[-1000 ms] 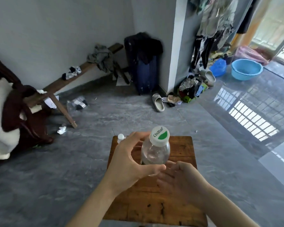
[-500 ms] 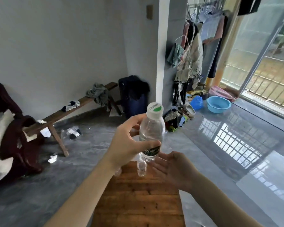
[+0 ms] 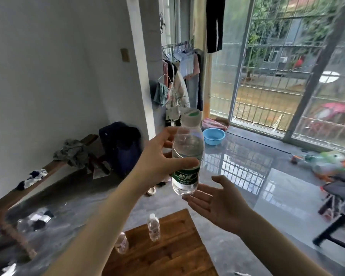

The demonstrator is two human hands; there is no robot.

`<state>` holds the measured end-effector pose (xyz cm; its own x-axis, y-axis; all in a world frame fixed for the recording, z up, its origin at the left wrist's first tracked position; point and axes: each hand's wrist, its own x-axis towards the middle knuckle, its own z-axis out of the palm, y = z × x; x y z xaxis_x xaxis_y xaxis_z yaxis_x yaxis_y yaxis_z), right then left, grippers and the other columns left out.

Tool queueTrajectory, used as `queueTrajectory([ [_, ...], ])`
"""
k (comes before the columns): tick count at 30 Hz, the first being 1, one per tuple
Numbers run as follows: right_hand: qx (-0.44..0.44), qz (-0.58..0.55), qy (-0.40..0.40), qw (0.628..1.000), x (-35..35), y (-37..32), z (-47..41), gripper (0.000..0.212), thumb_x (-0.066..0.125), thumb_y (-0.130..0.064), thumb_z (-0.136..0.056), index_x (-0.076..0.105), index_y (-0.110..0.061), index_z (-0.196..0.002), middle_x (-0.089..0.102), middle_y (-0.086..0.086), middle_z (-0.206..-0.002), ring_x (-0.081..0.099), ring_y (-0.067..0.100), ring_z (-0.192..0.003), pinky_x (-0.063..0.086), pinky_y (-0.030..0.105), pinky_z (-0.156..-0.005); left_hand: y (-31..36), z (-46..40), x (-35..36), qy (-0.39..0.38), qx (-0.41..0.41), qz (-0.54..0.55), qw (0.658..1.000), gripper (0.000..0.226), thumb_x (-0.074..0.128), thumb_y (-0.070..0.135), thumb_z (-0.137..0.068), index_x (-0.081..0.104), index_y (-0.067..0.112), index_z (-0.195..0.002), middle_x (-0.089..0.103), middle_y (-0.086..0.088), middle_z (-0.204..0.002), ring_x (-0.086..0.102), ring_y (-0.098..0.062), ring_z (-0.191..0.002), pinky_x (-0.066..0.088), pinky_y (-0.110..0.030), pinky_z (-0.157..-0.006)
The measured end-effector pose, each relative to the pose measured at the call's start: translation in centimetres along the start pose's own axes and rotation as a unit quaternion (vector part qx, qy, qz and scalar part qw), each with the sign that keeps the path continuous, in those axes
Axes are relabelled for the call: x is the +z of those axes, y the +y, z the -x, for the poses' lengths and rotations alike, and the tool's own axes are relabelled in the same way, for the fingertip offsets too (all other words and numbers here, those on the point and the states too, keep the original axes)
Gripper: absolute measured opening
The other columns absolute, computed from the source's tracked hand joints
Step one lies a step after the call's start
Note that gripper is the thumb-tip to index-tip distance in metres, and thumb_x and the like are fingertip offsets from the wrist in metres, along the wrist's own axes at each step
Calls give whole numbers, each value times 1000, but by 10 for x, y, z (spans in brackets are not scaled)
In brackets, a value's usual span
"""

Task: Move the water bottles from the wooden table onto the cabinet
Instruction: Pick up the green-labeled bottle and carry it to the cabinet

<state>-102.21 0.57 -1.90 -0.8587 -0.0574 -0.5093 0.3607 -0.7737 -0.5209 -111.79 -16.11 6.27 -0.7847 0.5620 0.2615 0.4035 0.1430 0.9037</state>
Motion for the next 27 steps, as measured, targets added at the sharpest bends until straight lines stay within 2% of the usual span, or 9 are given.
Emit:
queueTrajectory([
  [3, -30, -28, 31, 999, -3, 15, 21, 50, 45, -41, -93, 57, 2, -116, 70, 28, -113, 69, 42, -104, 60, 43, -82, 5, 2, 11, -50, 26, 25, 998, 66, 88, 46, -52, 64, 52, -114, 73, 14, -118, 68, -10, -112, 54, -35, -99],
  [7, -59, -77, 78, 992, -21, 36, 53, 55, 47, -44, -93, 55, 3, -119, 69, 29, -113, 69, 43, -102, 62, 44, -74, 10, 9, 39, -108, 47, 72, 990, 63, 86, 45, -61, 61, 55, -119, 75, 14, -118, 69, -4, -111, 52, -17, -90],
  [10, -90, -106, 117, 983, -42, 49, 84, 59, 46, -44, -92, 53, 4, -124, 68, 30, -115, 70, 44, -100, 62, 42, -69, 20, 17, 68, -160, 54, 110, 980, 64, 86, 41, -71, 59, 42, -129, 74, 6, -122, 70, -6, -111, 53, -21, -91],
  [12, -116, -126, 145, 974, -58, 54, 107, 59, 46, -43, -92, 53, 5, -125, 68, 31, -114, 70, 44, -99, 62, 41, -66, 30, 23, 91, -198, 59, 135, 969, 61, 79, 39, -68, 59, 41, -126, 73, 5, -124, 69, -6, -112, 53, -22, -91],
  [15, -160, -156, 176, 959, -81, 63, 145, 59, 46, -40, -90, 54, 7, -124, 68, 31, -113, 70, 43, -99, 62, 40, -66, 45, 35, 131, -253, 76, 146, 953, 62, 86, 34, -72, 58, 37, -127, 72, 1, -128, 67, -14, -118, 52, -31, -98],
  [17, -189, -179, 192, 946, -97, 72, 174, 58, 46, -39, -89, 55, 8, -122, 68, 31, -113, 70, 43, -98, 62, 40, -66, 58, 43, 161, -289, 93, 149, 941, 55, 77, 32, -73, 58, 39, -125, 73, 10, -122, 68, -9, -116, 54, -25, -93],
  [21, -239, -211, 228, 920, -126, 94, 239, 59, 44, -41, -91, 57, 8, -122, 68, 31, -113, 70, 42, -99, 62, 40, -69, 90, 73, 221, -371, 136, 144, 907, 45, 79, 15, -86, 59, 46, -113, 70, 40, -99, 65, 17, -99, 48, -1, -72],
  [23, -266, -225, 252, 903, -143, 109, 278, 60, 41, -42, -93, 58, 8, -122, 69, 31, -113, 71, 42, -98, 62, 39, -66, 112, 97, 252, -406, 157, 148, 888, 44, 83, 19, -82, 64, 48, -108, 72, 36, -102, 66, 14, -100, 48, 0, -72],
  [27, -293, -247, 281, 880, -169, 142, 354, 55, 40, -33, -89, 62, 10, -117, 69, 31, -113, 73, 40, -92, 62, 37, -63, 152, 154, 308, -462, 193, 167, 849, 44, 85, 36, -68, 69, 47, -108, 77, 15, -106, 71, -3, -101, 54, -11, -77],
])
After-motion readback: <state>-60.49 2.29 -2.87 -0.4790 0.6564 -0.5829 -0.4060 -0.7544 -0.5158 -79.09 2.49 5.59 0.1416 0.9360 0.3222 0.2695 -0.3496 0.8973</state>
